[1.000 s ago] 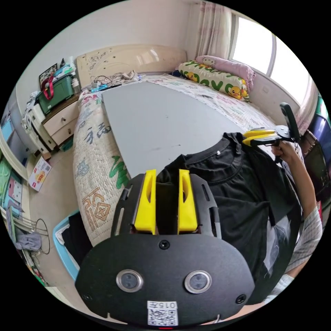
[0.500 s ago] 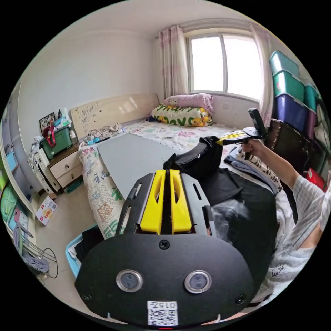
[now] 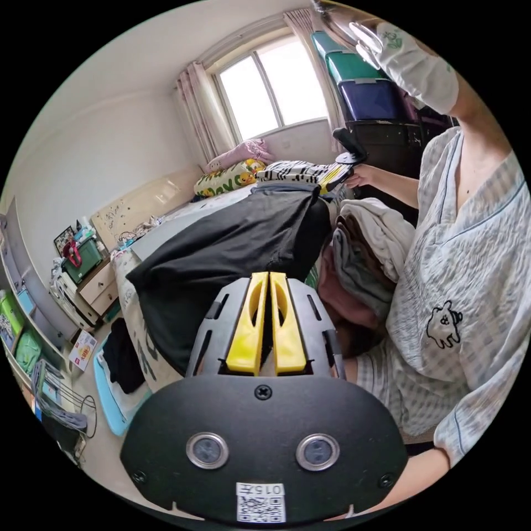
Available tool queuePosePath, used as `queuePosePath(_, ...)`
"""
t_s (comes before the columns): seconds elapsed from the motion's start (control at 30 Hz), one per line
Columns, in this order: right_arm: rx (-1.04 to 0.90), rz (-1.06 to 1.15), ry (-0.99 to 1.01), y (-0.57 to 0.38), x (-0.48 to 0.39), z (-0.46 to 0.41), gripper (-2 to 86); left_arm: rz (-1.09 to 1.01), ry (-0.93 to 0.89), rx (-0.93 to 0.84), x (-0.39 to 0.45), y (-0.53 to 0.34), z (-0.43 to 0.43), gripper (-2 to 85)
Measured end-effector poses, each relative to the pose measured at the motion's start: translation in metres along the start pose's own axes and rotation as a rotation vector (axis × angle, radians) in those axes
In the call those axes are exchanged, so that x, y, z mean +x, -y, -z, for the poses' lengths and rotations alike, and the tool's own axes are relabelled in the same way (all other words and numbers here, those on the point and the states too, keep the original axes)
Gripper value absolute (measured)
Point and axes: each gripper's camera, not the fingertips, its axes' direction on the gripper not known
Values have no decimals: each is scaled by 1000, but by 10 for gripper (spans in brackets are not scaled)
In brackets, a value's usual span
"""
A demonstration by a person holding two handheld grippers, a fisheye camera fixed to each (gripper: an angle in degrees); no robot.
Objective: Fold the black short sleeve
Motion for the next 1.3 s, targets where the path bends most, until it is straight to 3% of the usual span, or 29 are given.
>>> queuePosePath(0.27, 59, 45, -28, -17, -10, 16, -6, 14, 12, 127, 23, 2, 48, -2)
queuePosePath(0.4, -26, 19, 27, -27, -1, 4, 11, -11, -22, 44, 43, -18, 27, 0)
queuePosePath(0.5, -27, -87, 99, -35, 26, 8, 64, 100, -43, -25, 32, -44, 9, 2)
queuePosePath(0.63, 233, -272, 163, -45, 87, 43, 79, 310, -37, 170, -34, -79, 54, 13)
queuePosePath(0.73, 289, -412, 141, -35, 132, 43, 92, 537, 58, 231, -108, -97, 57, 46)
queuePosePath(0.87, 249, -611, 213, -10, 196, 11, 138, 732, 38, 136, -212, -117, -11, 119)
queuePosePath(1.1, 155, -801, 124, 17, 252, -31, 158, 918, -42, -71, -305, -175, -166, 124)
queuePosePath(1.3, 65, -829, 154, 34, 281, -52, 57, 871, -175, -214, -299, -201, -257, 53)
